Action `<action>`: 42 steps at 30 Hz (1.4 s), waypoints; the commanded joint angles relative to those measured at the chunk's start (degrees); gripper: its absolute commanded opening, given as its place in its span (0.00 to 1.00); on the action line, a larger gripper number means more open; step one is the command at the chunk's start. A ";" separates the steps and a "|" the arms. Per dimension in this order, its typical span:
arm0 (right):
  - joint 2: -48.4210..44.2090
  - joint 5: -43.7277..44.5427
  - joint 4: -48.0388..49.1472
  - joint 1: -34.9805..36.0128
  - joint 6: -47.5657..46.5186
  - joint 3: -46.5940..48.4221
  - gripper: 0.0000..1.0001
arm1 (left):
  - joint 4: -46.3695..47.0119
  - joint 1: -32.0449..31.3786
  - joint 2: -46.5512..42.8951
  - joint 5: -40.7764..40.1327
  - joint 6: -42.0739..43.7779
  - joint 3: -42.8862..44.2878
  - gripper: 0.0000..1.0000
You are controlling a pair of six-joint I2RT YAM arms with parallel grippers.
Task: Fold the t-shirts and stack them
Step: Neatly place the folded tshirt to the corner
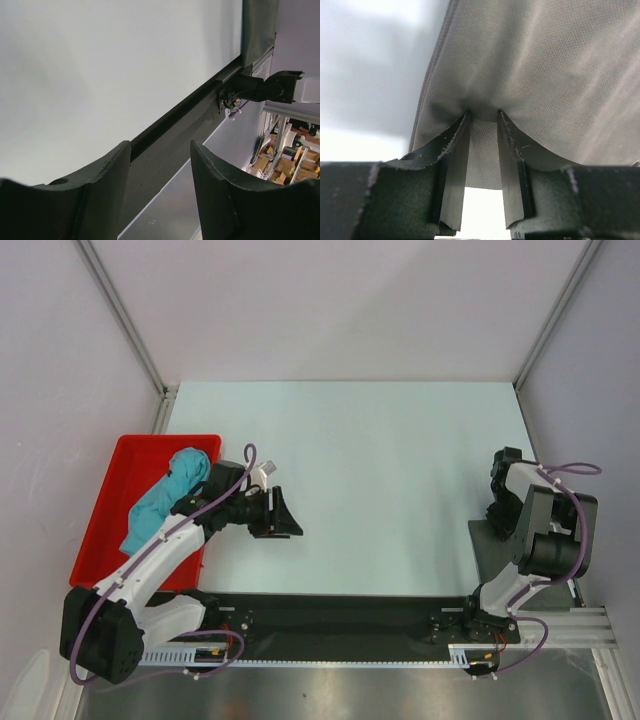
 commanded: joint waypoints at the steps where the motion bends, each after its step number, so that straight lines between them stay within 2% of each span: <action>1: 3.98 -0.12 7.79 -0.46 0.05 0.86 0.35 | 0.76 0.34 -1.53 -0.74 -1.51 0.48 0.57; 9: 5.65 0.22 7.62 -0.37 -1.63 4.03 0.36 | 1.56 0.34 -0.74 -0.65 -2.21 0.65 0.57; 12: 4.78 0.31 4.64 -0.28 -1.37 5.34 0.38 | 1.56 0.34 -0.57 -0.65 -1.95 1.00 0.57; 16: -1.19 0.57 -6.06 -0.81 -1.28 7.98 0.53 | 1.21 0.34 -0.57 -1.17 -1.43 1.35 0.57; 20: -12.33 -0.04 -14.34 -0.28 -3.03 10.44 0.64 | 0.68 0.34 -0.74 -1.18 -0.98 1.09 0.57; 23: -16.84 -1.70 -17.95 1.12 -4.79 12.64 0.70 | 0.15 0.34 -0.92 -1.09 -0.55 0.83 0.57; 27: -24.56 -10.11 -16.04 9.71 -5.50 13.70 0.79 | 0.76 0.34 -1.62 -1.35 -1.16 -1.54 0.57; 28: -25.54 -11.19 -15.25 17.39 -4.36 13.26 0.81 | 0.94 0.25 -2.32 -1.52 -1.94 -2.07 0.57; 30: -28.00 -13.30 -12.36 25.95 -2.60 12.39 0.84 | 1.64 0.25 -3.63 -1.96 -3.00 -3.39 0.58; 31: -28.79 -13.75 -11.29 33.57 -1.99 10.90 0.89 | 1.82 0.33 -4.34 -2.31 -3.88 -3.74 0.58; 33: -30.46 -14.97 -7.53 41.34 1.44 8.35 0.94 | 1.30 0.25 -6.10 -2.93 -4.50 -3.83 0.59; 34: -33.00 -16.20 -5.33 46.86 2.40 6.25 0.99 | 1.03 0.25 -6.62 -3.02 -4.93 -3.83 0.59; 37: -40.28 -17.97 2.33 54.44 8.55 -6.03 1.00 | -0.11 0.33 -8.91 -4.07 -6.16 -4.80 0.62; 39: -43.11 -19.71 5.57 55.52 13.72 -11.15 1.00 | 1.20 0.16 -11.45 -3.99 -7.66 -7.51 0.63; 42: -48.74 -20.60 7.86 56.23 16.12 -17.83 1.00 | 5.68 0.16 -14.61 -1.97 -12.31 -11.73 0.65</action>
